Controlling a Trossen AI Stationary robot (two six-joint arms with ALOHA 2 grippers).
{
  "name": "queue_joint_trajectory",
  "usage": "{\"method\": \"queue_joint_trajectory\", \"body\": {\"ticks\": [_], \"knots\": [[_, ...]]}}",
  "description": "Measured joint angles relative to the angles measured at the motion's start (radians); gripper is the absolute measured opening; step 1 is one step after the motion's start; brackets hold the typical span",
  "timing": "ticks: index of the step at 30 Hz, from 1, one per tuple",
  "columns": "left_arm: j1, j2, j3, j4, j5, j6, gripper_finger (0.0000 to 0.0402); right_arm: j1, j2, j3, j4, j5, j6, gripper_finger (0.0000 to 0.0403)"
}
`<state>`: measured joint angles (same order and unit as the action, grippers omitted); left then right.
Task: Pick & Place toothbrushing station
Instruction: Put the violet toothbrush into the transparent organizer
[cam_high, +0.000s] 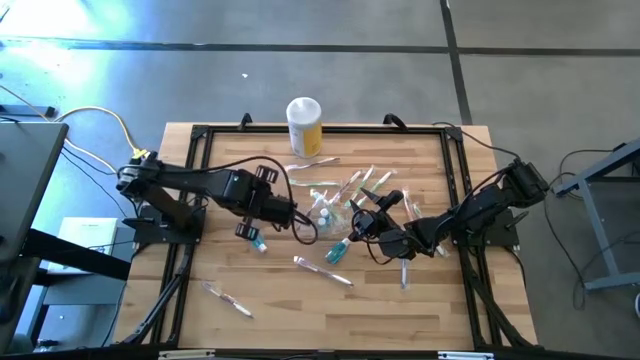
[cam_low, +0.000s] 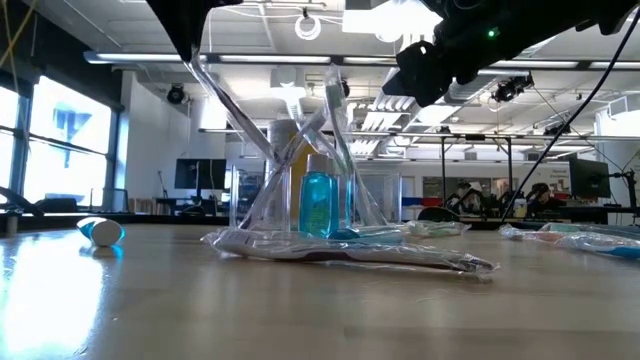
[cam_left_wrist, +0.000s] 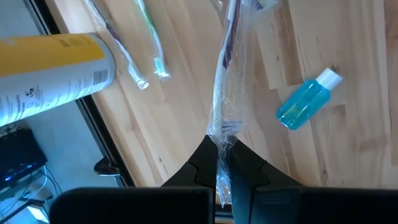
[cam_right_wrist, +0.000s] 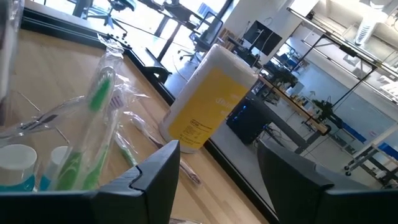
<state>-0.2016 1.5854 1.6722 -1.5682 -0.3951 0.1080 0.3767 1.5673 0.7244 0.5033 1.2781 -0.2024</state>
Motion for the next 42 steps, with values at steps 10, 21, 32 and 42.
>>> {"method": "queue_joint_trajectory", "body": {"ticks": [10, 21, 32, 42], "knots": [[0.000, 0.116, 0.002, -0.003, 0.000, 0.103, 0.0005, 0.000, 0.000, 0.000, 0.002, -0.014, 0.000, 0.0208], [0.000, 0.182, 0.010, -0.009, -0.061, 0.187, 0.0007, -0.022, 0.000, 0.000, -0.005, -0.058, 0.027, 0.0208], [0.000, 0.199, 0.056, 0.000, -0.087, 0.237, 0.0018, -0.044, 0.000, 0.000, -0.029, -0.110, 0.069, 0.0208], [0.000, 0.304, 0.056, 0.013, -0.163, 0.386, 0.0017, -0.044, 0.000, 0.000, -0.032, -0.109, 0.068, 0.0208]]}}
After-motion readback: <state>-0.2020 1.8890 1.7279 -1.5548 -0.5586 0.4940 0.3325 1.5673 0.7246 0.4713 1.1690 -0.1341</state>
